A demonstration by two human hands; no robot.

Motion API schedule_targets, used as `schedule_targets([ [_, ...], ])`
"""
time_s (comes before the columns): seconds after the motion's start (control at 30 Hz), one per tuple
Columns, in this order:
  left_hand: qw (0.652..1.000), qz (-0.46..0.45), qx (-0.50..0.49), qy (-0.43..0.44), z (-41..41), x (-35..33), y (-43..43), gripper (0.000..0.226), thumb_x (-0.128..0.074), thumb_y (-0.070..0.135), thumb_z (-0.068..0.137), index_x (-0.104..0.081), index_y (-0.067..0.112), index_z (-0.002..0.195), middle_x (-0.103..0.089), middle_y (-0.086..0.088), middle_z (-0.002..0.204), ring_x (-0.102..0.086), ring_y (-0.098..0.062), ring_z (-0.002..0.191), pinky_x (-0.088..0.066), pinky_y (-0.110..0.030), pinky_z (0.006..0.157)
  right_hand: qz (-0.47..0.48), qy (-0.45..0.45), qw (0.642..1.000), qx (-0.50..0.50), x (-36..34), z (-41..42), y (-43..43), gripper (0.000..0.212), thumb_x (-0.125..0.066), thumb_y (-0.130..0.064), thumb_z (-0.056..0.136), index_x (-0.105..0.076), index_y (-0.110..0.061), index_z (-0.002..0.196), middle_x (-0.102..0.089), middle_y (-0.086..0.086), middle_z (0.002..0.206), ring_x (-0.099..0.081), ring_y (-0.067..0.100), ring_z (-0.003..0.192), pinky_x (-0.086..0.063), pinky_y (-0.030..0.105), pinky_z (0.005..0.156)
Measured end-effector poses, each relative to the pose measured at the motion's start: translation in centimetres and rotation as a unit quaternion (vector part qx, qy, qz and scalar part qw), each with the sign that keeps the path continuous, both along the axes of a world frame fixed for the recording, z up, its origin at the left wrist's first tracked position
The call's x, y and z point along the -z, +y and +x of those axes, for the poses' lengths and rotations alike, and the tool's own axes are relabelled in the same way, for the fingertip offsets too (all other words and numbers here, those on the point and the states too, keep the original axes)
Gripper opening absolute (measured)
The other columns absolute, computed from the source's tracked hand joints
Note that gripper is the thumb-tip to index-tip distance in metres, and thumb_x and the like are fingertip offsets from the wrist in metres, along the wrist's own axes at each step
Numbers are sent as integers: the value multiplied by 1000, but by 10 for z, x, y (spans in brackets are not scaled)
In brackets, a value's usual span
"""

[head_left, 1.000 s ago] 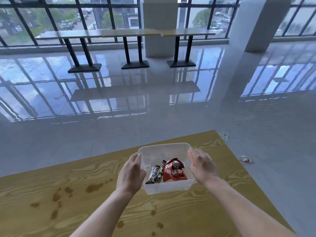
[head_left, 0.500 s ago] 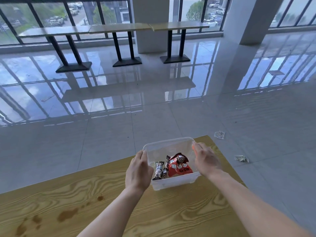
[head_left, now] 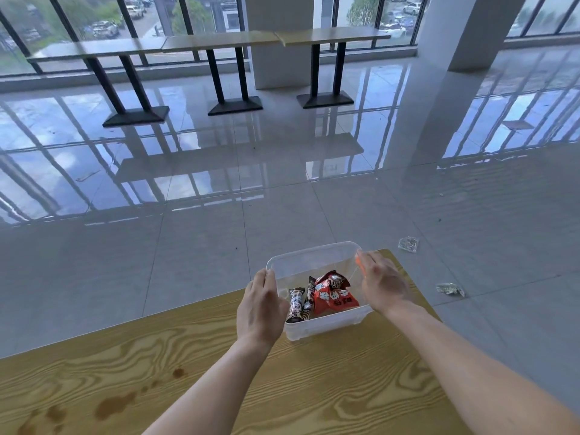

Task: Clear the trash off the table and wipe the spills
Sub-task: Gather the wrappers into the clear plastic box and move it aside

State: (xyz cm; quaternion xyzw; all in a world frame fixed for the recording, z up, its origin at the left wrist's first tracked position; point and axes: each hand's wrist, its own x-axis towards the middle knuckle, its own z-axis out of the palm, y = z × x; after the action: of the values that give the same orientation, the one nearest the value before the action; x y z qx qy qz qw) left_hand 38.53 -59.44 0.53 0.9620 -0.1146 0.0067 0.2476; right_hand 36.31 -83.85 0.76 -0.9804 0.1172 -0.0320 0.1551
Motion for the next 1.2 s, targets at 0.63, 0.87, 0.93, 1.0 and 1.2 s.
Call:
schedule_targets([
  [0.63,998,46,27,-36,-14,-18,26,65,-47,45,91,-27,17,146,-31,-16,152,-26,-28,142,-38,-41,106,-7,18,1000,-16,-26,-11,28,54,-54,-16,92,-40,-13,144,-44,12,144,-42,31,130,-46,42,100],
  [0.87,994,85,21,-68,-38,-34,67,67,-48,46,89,-27,18,146,-27,-15,156,-22,-30,145,-30,-46,112,-27,2,998,-59,-46,-29,68,54,-56,-30,94,-40,-19,144,-44,5,143,-40,29,129,-45,42,101],
  [0.93,991,105,18,-78,-49,-37,86,68,-47,46,89,-27,17,147,-26,-16,156,-20,-31,145,-27,-46,113,-23,4,997,-71,-50,-35,85,55,-55,-33,94,-39,-21,145,-43,3,145,-39,28,129,-43,43,102],
  [1.0,989,121,14,-86,-60,-40,105,69,-49,46,89,-27,17,147,-25,-16,157,-19,-31,146,-26,-47,114,-19,1,996,-87,-54,-42,105,58,-57,-34,93,-37,-21,146,-42,3,145,-38,28,130,-42,43,104],
  [1.2,986,147,-27,-79,-96,-47,167,70,-45,48,90,-24,17,149,-20,-15,158,-13,-29,147,-21,-48,117,-22,-25,987,-157,-64,-57,176,57,-59,-35,93,-38,-23,144,-45,2,141,-44,28,125,-44,41,100],
])
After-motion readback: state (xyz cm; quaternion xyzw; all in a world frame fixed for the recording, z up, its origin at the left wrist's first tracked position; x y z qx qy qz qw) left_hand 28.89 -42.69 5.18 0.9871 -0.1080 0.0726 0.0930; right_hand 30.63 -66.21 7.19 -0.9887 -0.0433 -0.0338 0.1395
